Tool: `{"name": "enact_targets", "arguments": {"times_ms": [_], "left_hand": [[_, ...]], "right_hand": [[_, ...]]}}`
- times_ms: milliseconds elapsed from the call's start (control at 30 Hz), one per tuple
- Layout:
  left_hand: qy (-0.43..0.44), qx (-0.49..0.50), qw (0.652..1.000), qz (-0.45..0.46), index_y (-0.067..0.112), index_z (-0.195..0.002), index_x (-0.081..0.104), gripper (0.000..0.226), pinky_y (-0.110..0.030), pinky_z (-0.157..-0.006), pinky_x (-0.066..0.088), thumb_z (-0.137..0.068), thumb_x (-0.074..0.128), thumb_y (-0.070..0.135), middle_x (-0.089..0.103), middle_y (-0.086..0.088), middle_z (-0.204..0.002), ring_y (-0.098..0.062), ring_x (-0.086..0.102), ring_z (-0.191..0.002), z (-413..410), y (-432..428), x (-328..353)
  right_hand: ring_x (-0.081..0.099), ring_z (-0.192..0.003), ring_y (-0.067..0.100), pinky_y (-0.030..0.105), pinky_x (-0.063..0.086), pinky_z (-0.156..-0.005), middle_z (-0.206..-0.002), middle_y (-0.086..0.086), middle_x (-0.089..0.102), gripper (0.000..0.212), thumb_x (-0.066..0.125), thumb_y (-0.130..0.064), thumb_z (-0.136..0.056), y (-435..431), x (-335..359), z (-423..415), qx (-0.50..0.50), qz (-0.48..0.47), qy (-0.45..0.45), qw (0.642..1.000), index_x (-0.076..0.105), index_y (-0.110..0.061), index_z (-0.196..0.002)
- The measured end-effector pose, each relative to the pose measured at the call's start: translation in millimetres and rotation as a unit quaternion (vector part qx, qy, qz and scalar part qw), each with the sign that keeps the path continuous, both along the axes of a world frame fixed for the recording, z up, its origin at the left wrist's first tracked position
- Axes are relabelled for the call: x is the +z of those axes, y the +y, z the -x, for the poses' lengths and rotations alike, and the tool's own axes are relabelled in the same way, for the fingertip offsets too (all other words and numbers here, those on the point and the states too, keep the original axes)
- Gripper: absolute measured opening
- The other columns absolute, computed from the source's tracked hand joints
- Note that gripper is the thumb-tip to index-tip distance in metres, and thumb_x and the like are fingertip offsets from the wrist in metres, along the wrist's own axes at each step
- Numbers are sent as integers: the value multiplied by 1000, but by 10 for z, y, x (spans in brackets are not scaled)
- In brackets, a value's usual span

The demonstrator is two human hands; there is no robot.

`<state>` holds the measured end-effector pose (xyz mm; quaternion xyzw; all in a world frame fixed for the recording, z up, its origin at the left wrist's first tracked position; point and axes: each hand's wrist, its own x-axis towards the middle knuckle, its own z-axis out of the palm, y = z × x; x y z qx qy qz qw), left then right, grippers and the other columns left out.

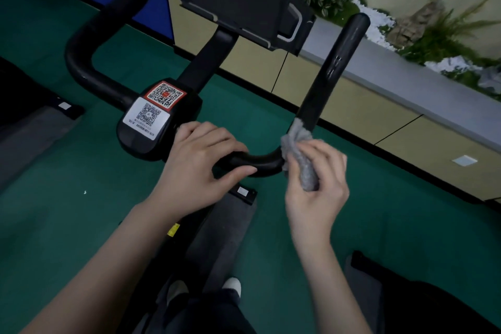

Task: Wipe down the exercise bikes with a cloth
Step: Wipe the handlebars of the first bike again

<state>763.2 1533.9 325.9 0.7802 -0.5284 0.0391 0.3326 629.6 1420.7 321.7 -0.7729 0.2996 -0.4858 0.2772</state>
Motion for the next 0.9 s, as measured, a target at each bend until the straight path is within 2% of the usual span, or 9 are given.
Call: {"name": "enact_targets", "arguments": {"times_ms": [133, 233, 333, 400, 567, 667, 767, 833, 900], "left_hand": [[16, -4, 1000, -1, 24, -93, 70, 36, -30, -91, 28, -85, 54, 56, 62, 14, -89, -11, 54, -87, 10, -2, 18], [18, -3, 1000, 3, 23, -92, 70, 37, -29, -90, 27, -85, 54, 56, 63, 13, -89, -11, 54, -87, 19, -5, 34], [18, 2, 1000, 9, 23, -93, 70, 38, -27, -91, 25, -84, 53, 56, 64, 13, -89, -11, 53, -87, 31, 4, 33], [19, 2, 1000, 9, 24, -93, 70, 38, -26, -90, 24, -85, 53, 57, 64, 13, -89, -10, 53, -87, 34, 3, 31], [23, -2, 1000, 7, 24, -94, 70, 38, -27, -91, 25, -85, 53, 57, 64, 12, -88, -12, 54, -88, 28, 11, 38], [19, -5, 1000, 7, 24, -93, 70, 37, -28, -90, 27, -85, 54, 56, 63, 12, -88, -13, 54, -87, 24, 20, 38], [16, -8, 1000, 10, 23, -93, 70, 37, -29, -89, 27, -85, 55, 56, 63, 11, -86, -14, 54, -86, 9, 17, 37], [14, -8, 1000, 12, 23, -92, 70, 38, -29, -90, 28, -85, 54, 56, 63, 11, -85, -14, 54, -86, -1, 23, 28], [11, -10, 1000, 10, 22, -93, 69, 38, -30, -91, 28, -86, 54, 57, 62, 11, -86, -14, 54, -86, -7, 27, 17]], "right_hand": [[56, -90, 30, 20, 41, -88, -94, 12, 67, 15, 71, 6, -77, -264, 152, 1, 75, 115, 89, 987, 71, 3, -92], [55, -92, 29, 20, 36, -85, -95, 9, 68, 13, 71, 0, -80, -498, 361, -64, 124, 156, 185, 962, 72, -1, -93], [54, -92, 26, 26, 25, -82, -90, 3, 66, 9, 68, -8, -83, -637, 539, -162, 188, 215, 317, 905, 71, -7, -92], [55, -93, 26, 29, 27, -85, -90, 3, 65, 9, 67, -8, -84, -707, 662, -270, 245, 239, 388, 856, 70, -10, -92], [61, -94, 22, 35, 49, -83, -98, 3, 69, 11, 62, -19, -86, -652, 843, -622, 356, 180, 534, 745, 69, -18, -95], [61, -87, 18, 33, 51, -79, -88, -1, 68, 5, 62, -22, -86, -559, 852, -805, 394, 107, 613, 677, 66, -25, -88], [61, -73, 15, 35, 53, -72, -80, 0, 67, 4, 63, -18, -85, -565, 889, -946, 406, 13, 664, 628, 66, -20, -85], [61, -70, 14, 35, 54, -71, -80, 2, 69, 5, 65, -16, -84, -581, 900, -1021, 403, -11, 693, 598, 67, -20, -86], [61, -71, 13, 30, 52, -69, -79, -2, 69, 6, 67, -13, -83, -598, 902, -1082, 390, -1, 718, 577, 67, -20, -84]]}}
